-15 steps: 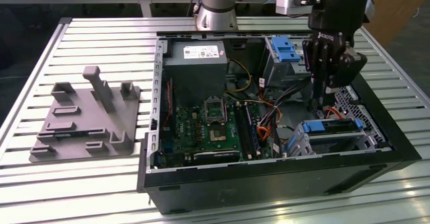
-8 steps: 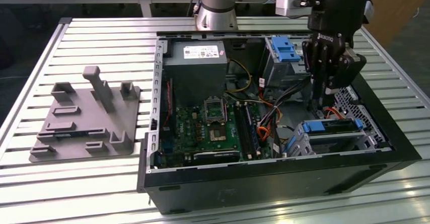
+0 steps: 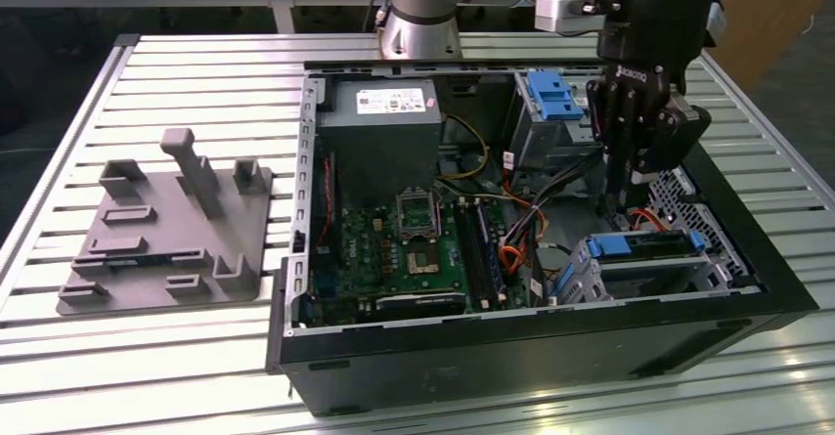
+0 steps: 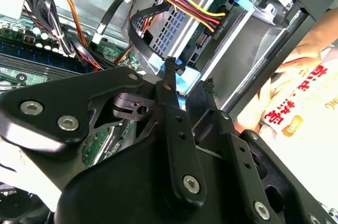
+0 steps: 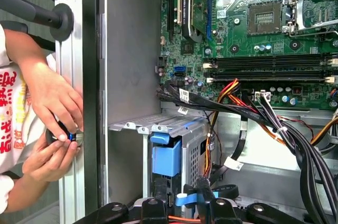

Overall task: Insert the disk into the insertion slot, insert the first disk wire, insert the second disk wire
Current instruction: 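Insert the second disk wire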

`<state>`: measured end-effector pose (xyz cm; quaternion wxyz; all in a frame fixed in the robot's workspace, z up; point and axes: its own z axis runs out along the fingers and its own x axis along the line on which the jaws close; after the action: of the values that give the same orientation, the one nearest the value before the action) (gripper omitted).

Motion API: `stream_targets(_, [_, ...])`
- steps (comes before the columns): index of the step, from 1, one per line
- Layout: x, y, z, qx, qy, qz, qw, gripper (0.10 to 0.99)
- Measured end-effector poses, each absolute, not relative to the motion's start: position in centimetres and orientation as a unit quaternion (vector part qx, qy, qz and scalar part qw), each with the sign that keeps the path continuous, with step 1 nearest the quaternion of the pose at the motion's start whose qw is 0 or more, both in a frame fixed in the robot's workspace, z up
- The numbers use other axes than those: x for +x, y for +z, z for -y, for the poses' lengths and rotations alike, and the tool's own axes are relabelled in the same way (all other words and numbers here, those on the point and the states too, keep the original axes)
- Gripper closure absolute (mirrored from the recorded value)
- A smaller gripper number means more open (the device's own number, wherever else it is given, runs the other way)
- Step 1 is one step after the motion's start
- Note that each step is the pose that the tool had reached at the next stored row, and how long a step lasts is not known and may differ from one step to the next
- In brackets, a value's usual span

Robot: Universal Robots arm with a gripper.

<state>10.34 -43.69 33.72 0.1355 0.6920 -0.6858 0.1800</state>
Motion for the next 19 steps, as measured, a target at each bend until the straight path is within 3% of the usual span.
stream_targets(3, [10.34, 33.69, 43.69, 0.692, 0.18, 0.686, 0.135, 0.741])
stream_targets(4, [10.34, 33.67, 43.69, 0.692, 0.18, 0.686, 0.135, 0.816])
stream_targets(19, [10.34, 33.46, 43.84, 0.694, 0.176, 0.686, 0.13, 0.816])
